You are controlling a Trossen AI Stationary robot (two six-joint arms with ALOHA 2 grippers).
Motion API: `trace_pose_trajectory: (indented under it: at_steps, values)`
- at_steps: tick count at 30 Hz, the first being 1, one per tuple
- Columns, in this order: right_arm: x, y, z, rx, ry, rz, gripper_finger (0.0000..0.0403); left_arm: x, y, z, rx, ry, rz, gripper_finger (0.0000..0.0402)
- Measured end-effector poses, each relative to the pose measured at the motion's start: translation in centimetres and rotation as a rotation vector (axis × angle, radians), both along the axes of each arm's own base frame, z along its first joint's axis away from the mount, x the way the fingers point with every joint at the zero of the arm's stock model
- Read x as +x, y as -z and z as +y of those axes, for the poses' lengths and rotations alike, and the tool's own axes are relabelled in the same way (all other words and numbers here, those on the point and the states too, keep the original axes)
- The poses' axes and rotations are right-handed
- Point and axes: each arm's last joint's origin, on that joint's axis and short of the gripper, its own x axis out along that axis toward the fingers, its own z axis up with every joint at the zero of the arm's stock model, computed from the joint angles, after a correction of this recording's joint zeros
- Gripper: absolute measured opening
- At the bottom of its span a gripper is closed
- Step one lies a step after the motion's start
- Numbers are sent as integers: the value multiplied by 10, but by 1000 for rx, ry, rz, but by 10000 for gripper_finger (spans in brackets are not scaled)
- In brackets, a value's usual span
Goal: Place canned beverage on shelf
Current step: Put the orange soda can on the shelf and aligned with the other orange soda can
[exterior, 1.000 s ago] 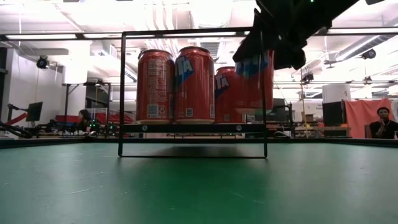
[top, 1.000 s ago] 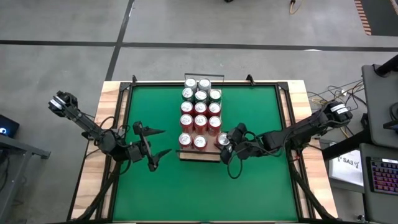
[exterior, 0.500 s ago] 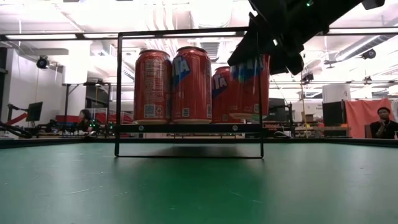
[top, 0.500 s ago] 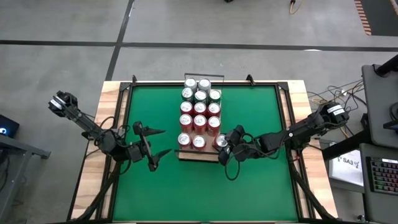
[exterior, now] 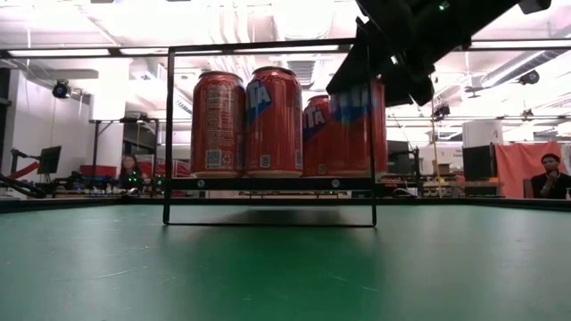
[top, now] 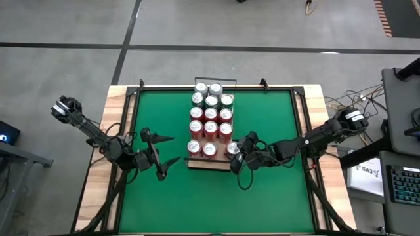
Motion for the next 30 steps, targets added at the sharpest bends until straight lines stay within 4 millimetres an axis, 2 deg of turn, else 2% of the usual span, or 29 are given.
trace_pose_trajectory:
  at_steps: [9, 17, 30]
  values:
    - [0, 0, 0, 0, -1, 0, 296, 0, 0, 0, 0, 0, 0, 329]
    - [0, 0, 0, 1, -1, 0, 316, 0, 0, 0, 0, 0, 0, 329]
    - [0, 0, 0, -2, 2, -1, 305, 0, 0, 0, 0, 0, 0, 329]
